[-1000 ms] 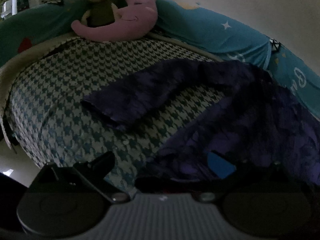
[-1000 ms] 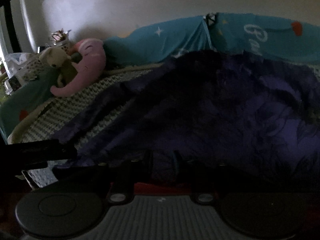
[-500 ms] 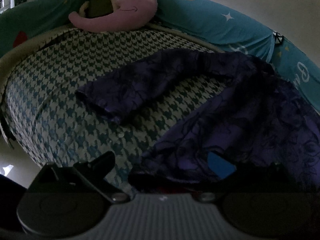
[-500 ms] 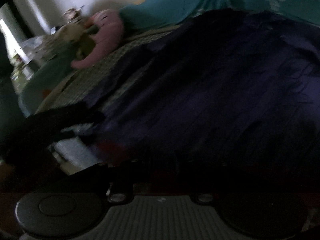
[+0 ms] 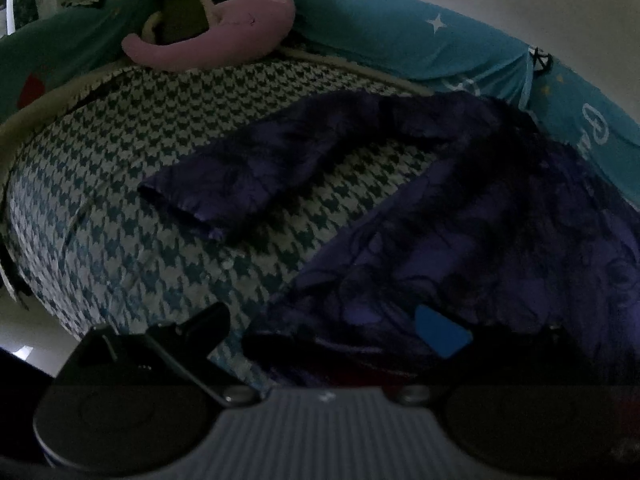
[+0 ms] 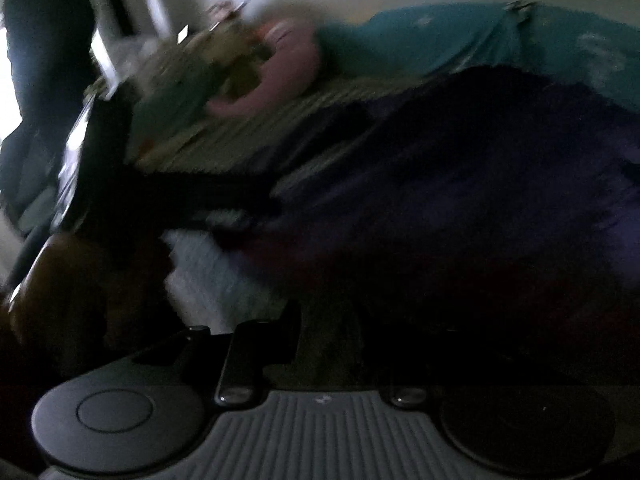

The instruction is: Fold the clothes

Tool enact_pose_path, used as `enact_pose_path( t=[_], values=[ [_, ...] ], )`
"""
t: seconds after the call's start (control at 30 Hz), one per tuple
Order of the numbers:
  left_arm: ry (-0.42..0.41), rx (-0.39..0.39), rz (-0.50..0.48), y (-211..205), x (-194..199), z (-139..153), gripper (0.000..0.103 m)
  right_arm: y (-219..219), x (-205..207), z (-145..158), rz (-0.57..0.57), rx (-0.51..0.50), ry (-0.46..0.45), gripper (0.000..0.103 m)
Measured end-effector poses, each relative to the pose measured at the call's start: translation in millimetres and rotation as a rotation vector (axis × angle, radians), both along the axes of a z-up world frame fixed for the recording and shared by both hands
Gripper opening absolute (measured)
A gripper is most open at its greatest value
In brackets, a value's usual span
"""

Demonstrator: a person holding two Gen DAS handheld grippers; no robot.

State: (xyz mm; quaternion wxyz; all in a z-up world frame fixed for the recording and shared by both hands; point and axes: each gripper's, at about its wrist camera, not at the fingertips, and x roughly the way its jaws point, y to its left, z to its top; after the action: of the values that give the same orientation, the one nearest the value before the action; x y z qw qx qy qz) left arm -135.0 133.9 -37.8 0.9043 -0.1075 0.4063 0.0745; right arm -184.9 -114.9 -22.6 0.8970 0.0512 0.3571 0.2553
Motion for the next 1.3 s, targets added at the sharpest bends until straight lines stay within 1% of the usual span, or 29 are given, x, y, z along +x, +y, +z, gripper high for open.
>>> enact_pose_path(
  t=[0.13,0.23,0.33,0.47,0.5,0.63,0.73,0.87,0.93,1.0,1.1,1.2,1.3],
  values=[
    [0.009,-0.006,0.034,5.4,3.3,-1.2,0.103,-5.3,13.4,4.1,-0.131,-0.001,-0.040,0.027],
    [0.014,-0.015,0.028,5.4,4.0,-2.4,0.103,-8.3,27.2,2.4,-0.206,-0.018,-0.051,0.028],
    [0.030,0.009,0.002,0.9,4.7,-5.7,0.103,-15.3,41.8,-3.6,-0.276,-0.025,-0.016,0.028],
    [0.065,0.019,-0.030,-0.7,4.3,-11.2,0.103,-19.3,53.0,-15.9,-0.318,-0.062,0.057,0.028],
    [0.075,0.025,-0.035,-1.1,4.0,-12.5,0.103,-19.2,52.6,-18.2,-0.314,-0.064,0.074,0.029],
    [0.104,0.040,-0.062,-2.5,1.2,-16.2,0.103,-16.4,41.4,-17.5,-0.252,-0.084,0.082,0.032],
    [0.119,0.061,-0.088,-4.3,-3.2,-17.5,0.103,-16.4,27.2,-17.4,-0.204,-0.095,0.088,0.033],
    [0.126,0.060,-0.100,-4.1,-7.1,-17.1,0.103,-15.9,13.8,-16.8,-0.159,-0.103,0.095,0.033],
    [0.114,0.049,-0.093,-3.4,-8.5,-14.4,0.103,-15.8,7.0,-15.5,-0.135,-0.104,0.093,0.033],
    [0.082,0.036,-0.085,-4.4,-9.8,-8.9,0.103,-17.6,2.6,-14.4,-0.112,-0.086,0.106,0.033],
    [0.037,0.042,-0.088,-10.1,-10.7,0.1,0.103,-19.4,-2.7,-14.1,-0.066,-0.060,0.139,0.033],
    [0.010,0.047,-0.099,-18.9,-10.6,5.3,0.103,-18.9,-11.2,-11.8,-0.027,-0.078,0.123,0.033],
    [0.012,0.054,-0.117,-29.7,-8.5,5.3,0.103,-23.4,-18.0,-6.6,-0.014,-0.078,0.102,0.033]
  ],
)
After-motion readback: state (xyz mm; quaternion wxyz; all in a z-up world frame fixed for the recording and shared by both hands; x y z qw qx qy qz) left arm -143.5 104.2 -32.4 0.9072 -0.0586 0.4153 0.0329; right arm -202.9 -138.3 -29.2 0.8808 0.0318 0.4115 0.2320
